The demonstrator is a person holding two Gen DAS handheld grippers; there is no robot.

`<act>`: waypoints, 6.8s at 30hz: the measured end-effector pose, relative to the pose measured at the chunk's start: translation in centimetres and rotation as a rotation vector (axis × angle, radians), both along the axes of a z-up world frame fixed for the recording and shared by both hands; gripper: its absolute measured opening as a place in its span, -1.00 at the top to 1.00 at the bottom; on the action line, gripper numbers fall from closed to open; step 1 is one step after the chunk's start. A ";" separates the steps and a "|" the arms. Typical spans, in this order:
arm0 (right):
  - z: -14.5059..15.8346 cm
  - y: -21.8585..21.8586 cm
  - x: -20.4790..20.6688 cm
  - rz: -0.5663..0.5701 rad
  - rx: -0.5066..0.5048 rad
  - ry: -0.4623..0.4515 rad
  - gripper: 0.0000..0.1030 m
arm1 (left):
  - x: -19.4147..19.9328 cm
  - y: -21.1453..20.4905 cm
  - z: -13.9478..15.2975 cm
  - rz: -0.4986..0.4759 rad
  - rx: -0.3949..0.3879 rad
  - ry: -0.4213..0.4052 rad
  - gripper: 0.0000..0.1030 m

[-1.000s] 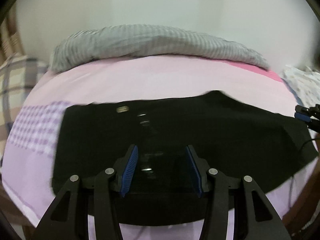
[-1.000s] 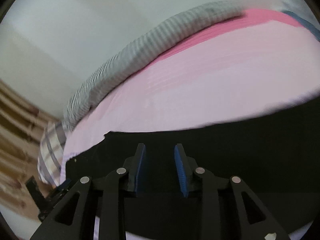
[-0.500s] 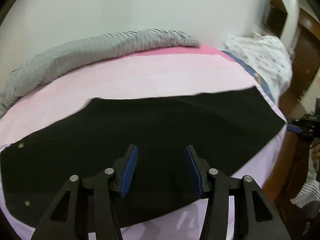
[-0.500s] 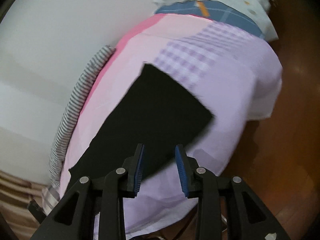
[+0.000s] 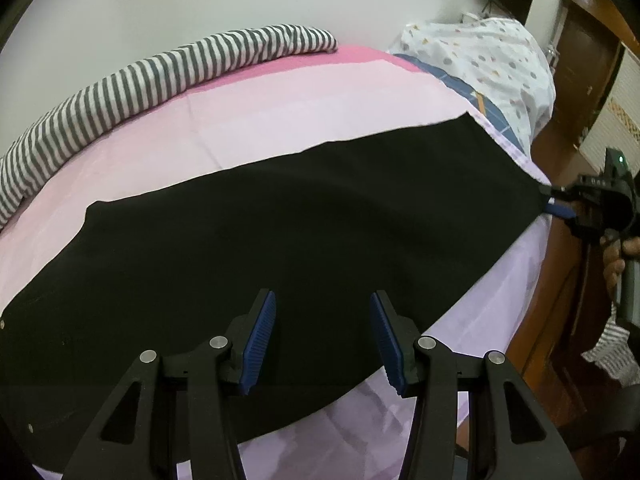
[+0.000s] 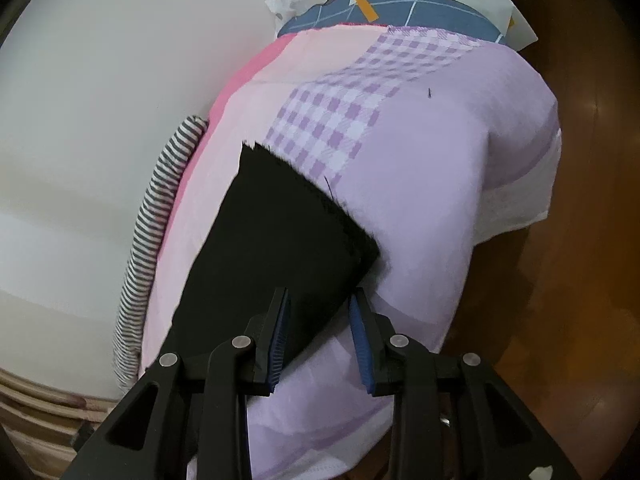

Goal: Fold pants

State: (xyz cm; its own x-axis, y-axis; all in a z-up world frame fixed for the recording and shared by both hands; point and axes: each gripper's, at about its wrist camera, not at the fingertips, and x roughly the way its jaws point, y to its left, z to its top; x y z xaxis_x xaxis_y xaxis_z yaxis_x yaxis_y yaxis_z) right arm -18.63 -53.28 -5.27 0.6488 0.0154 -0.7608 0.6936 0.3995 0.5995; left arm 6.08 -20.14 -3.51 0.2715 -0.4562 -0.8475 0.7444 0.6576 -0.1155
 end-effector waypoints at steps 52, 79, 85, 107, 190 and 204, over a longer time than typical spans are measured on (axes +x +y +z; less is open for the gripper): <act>-2.0 33.9 24.1 0.951 -0.011 0.067 0.82 | 7.2 19.5 -0.4 0.431 -0.256 0.214 0.02; 3.5 23.1 20.4 0.613 -0.033 -0.151 0.04 | 10.5 14.9 -3.8 0.405 -0.332 0.547 0.02; 2.6 22.2 20.5 0.593 -0.006 -0.151 0.04 | 11.9 13.2 -4.6 0.392 -0.313 0.524 0.02; 2.9 20.2 20.3 0.532 -0.130 -0.065 0.04 | 8.7 13.1 -4.1 0.435 -0.313 0.473 0.91; 2.9 32.4 22.5 0.837 -0.102 -0.039 -0.35 | 6.0 43.7 -7.7 1.244 -0.775 0.381 -0.19; 5.4 29.3 20.8 0.750 -0.128 -0.106 -0.35 | 7.0 36.4 1.9 1.085 -0.465 0.084 0.58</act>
State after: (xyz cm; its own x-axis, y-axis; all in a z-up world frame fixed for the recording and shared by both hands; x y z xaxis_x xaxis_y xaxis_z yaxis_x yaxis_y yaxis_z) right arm 2.13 -23.99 0.13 0.5689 0.3962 -0.7207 0.1513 0.8109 0.5653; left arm 13.08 16.31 -1.60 0.6578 -0.2906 -0.6949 -0.1992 0.8226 -0.5326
